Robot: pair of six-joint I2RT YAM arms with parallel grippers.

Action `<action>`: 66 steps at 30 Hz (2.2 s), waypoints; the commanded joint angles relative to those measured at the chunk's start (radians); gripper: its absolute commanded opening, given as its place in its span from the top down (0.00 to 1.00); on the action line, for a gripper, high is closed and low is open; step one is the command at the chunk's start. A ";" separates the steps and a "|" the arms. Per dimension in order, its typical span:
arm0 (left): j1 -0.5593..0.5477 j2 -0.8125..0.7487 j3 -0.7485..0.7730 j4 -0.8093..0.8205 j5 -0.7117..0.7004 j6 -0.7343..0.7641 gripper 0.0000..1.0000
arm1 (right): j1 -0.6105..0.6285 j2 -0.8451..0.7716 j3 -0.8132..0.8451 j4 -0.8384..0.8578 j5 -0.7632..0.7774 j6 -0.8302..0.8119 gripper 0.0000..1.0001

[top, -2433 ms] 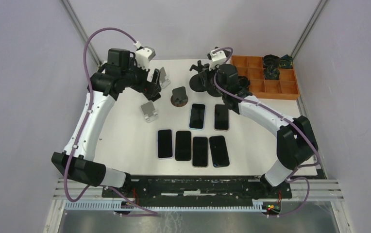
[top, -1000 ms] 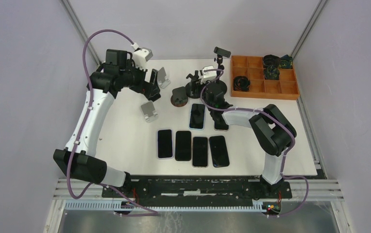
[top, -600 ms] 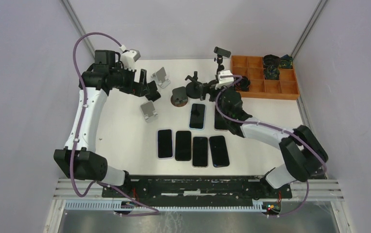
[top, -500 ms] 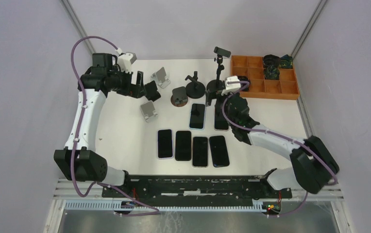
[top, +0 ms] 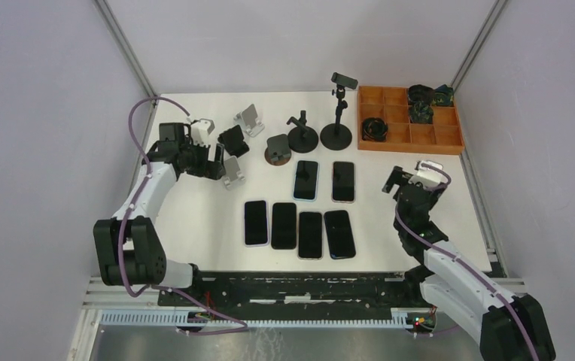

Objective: Remove the phone from the phone stand
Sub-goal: Reset both arms

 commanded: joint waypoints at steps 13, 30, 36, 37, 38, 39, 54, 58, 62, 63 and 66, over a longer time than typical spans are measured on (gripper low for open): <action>0.006 0.007 -0.500 1.159 0.175 -0.197 0.00 | -0.181 0.110 -0.382 0.641 0.288 -0.149 0.02; 0.007 -0.023 -0.588 1.318 0.034 -0.264 0.00 | -0.212 0.413 -0.397 1.011 0.186 -0.326 0.02; 0.018 -0.019 -0.563 1.161 -0.032 -0.163 0.00 | -0.211 0.400 -0.421 1.041 0.181 -0.326 0.02; 0.022 -0.005 -0.570 1.180 -0.028 -0.178 0.00 | -0.211 0.402 -0.418 1.038 0.181 -0.326 0.02; 0.023 0.006 -0.577 1.201 -0.020 -0.188 0.00 | -0.212 0.405 -0.413 1.032 0.180 -0.327 0.02; 0.023 0.017 -0.595 1.240 -0.022 -0.200 0.00 | -0.211 0.408 -0.407 1.025 0.177 -0.327 0.02; 0.016 0.132 -0.847 1.829 -0.134 -0.237 0.00 | -0.200 0.588 -0.473 1.397 -0.186 -0.544 0.02; 0.015 0.141 -0.817 1.776 -0.164 -0.265 0.00 | -0.267 0.542 -0.409 1.189 -0.247 -0.462 0.02; 0.012 0.132 -0.821 1.776 -0.167 -0.261 0.00 | -0.277 0.531 -0.403 1.157 -0.262 -0.454 0.02; 0.013 0.131 -0.821 1.774 -0.166 -0.261 0.00 | -0.277 0.529 -0.404 1.155 -0.262 -0.455 0.02; 0.012 0.131 -0.822 1.777 -0.168 -0.261 0.00 | -0.277 0.525 -0.403 1.147 -0.263 -0.455 0.02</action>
